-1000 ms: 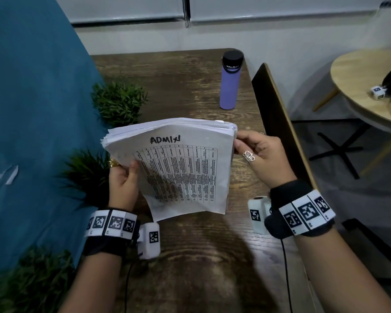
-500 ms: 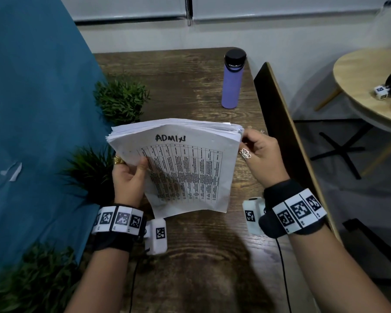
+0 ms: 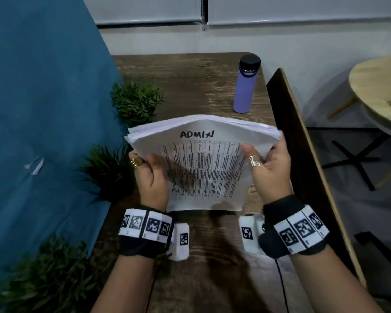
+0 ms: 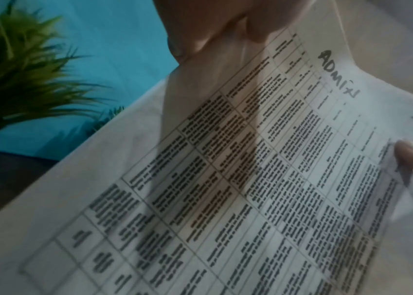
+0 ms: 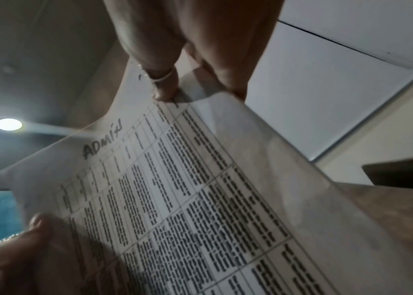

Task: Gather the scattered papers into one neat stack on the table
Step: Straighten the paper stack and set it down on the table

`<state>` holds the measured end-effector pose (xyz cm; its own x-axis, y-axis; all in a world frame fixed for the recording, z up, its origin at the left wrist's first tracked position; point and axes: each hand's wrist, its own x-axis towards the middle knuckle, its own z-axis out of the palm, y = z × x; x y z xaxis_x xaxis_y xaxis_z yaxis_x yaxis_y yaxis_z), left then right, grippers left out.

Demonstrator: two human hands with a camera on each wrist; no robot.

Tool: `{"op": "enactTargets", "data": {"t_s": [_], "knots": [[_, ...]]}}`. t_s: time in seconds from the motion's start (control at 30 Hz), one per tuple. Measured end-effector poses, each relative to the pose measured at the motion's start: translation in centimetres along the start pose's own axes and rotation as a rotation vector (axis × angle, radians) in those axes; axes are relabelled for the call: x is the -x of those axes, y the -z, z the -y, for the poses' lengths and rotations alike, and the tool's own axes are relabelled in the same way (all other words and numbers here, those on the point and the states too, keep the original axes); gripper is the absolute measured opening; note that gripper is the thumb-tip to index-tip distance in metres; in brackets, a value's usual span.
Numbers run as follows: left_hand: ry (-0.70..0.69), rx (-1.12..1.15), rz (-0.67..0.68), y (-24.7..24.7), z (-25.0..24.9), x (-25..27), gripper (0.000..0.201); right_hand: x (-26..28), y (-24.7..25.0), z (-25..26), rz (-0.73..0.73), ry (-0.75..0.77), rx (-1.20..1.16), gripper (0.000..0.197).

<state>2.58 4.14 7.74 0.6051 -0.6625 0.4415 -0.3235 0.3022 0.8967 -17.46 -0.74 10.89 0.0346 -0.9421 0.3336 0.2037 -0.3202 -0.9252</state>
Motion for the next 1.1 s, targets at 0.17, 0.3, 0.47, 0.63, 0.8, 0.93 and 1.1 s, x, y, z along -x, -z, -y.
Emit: {"op": "enactTargets", "data": {"t_s": [0.17, 0.3, 0.47, 0.63, 0.8, 0.93, 1.1], "knots": [[0.022, -0.088, 0.029, 0.1, 1.7, 1.9, 0.03, 1.2, 0.6, -1.7, 0.12, -0.15, 0.046, 0.052], [0.027, -0.113, 0.038, -0.1, 2.3, 1.7, 0.031, 1.6, -0.5, -2.3, 0.056, -0.172, 0.081, 0.039], [0.072, -0.102, 0.024, -0.4, 2.9, 1.8, 0.027, 1.6, -1.3, -2.3, -0.012, -0.188, 0.093, 0.029], [0.045, -0.033, -0.016, -0.7, 1.4, 2.1, 0.01, 1.3, -0.8, -1.1, 0.028, -0.151, 0.051, 0.034], [-0.04, 0.0, -0.039, 0.1, 1.1, 2.3, 0.05, 0.8, 0.8, -1.5, 0.042, -0.234, 0.068, 0.059], [-0.083, 0.017, -0.07, -0.6, -0.4, 1.5, 0.048, 0.7, 0.5, -1.6, 0.022, -0.275, 0.064, 0.054], [-0.125, 0.029, -0.048, -0.8, -0.3, 0.9, 0.037, 1.0, 0.2, -0.7, -0.048, -0.219, 0.077, 0.064]]}}
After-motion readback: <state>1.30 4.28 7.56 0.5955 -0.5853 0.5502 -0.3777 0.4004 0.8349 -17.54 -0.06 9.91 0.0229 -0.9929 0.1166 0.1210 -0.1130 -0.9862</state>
